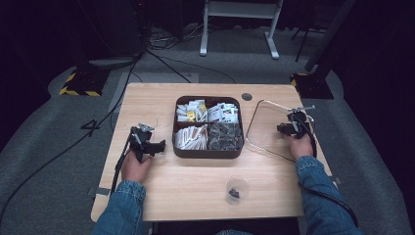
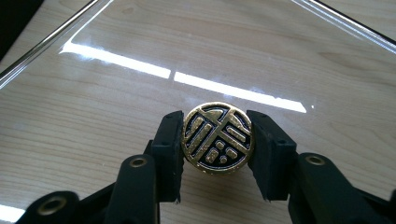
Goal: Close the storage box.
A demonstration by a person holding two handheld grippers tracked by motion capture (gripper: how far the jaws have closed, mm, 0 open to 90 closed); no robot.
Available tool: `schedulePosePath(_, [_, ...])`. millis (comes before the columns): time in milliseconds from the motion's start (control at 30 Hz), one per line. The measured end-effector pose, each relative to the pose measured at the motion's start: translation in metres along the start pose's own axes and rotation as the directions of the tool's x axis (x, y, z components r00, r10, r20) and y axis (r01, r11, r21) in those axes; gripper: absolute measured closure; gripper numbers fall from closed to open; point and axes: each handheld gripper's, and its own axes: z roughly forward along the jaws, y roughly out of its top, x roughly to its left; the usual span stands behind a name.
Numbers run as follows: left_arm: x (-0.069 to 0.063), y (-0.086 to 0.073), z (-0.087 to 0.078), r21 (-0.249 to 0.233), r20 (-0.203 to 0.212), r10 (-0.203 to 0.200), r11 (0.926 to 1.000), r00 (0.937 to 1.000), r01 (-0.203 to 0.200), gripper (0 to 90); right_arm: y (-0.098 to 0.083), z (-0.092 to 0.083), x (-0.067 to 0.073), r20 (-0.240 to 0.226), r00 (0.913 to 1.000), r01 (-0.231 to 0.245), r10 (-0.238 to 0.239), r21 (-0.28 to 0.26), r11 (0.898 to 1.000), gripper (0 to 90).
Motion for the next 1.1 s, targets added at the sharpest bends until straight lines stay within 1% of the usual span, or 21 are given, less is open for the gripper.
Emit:
schedulePosePath(167, [0.000, 0.000, 0.000, 0.000, 0.000, 0.001, 1.0000, 1.0000, -0.001, 14.5, 0.004, -0.009, -0.001, -0.001, 1.0000, 0.003, -0.003, -0.012, 1.000, 57.9])
schedulePosePath(333, [0.000, 0.000, 0.000, 0.000, 0.000, 0.000, 1.0000, 1.0000, 0.000, 14.5, 0.010, -0.019, 0.001, -0.013, 0.9999, 0.005, -0.005, -0.032, 0.999, 57.9])
schedulePosePath(633, [0.000, 0.000, 0.000, 0.001, -0.001, 0.000, 1.0000, 1.0000, 0.000, 14.5, 0.024, -0.037, 0.005, -0.010, 0.9992, 0.038, -0.038, -0.069, 0.997, 58.0])
schedulePosePath(733, [0.000, 0.000, 0.000, -0.001, -0.001, 0.001, 1.0000, 1.0000, -0.001, 14.5, 0.028, -0.041, 0.006, -0.009, 0.9992, 0.037, -0.038, -0.067, 0.997, 57.9])
schedulePosePath(833, [0.000, 0.000, 0.000, -0.001, -0.001, 0.001, 1.0000, 1.0000, -0.001, 14.5, 0.032, -0.046, 0.010, -0.015, 0.9989, 0.043, -0.044, -0.074, 0.996, 57.9])
schedulePosePath(900, [0.000, 0.000, 0.000, -0.001, -0.001, 0.001, 1.0000, 1.0000, -0.001, 14.5, 0.035, -0.049, 0.013, -0.017, 0.9980, 0.058, -0.060, -0.080, 0.995, 57.9])
schedulePosePath(1000, [0.000, 0.000, 0.000, -0.001, 0.000, 0.000, 1.0000, 1.0000, 0.000, 14.5, 0.040, -0.054, 0.020, -0.015, 0.9969, 0.076, -0.078, -0.088, 0.993, 57.9])
schedulePosePath(1100, [0.000, 0.000, 0.000, 0.000, -0.003, 0.002, 1.0000, 1.0000, -0.002, 14.4, 0.046, -0.059, 0.028, -0.024, 0.9953, 0.092, -0.094, -0.092, 0.992, 57.9])
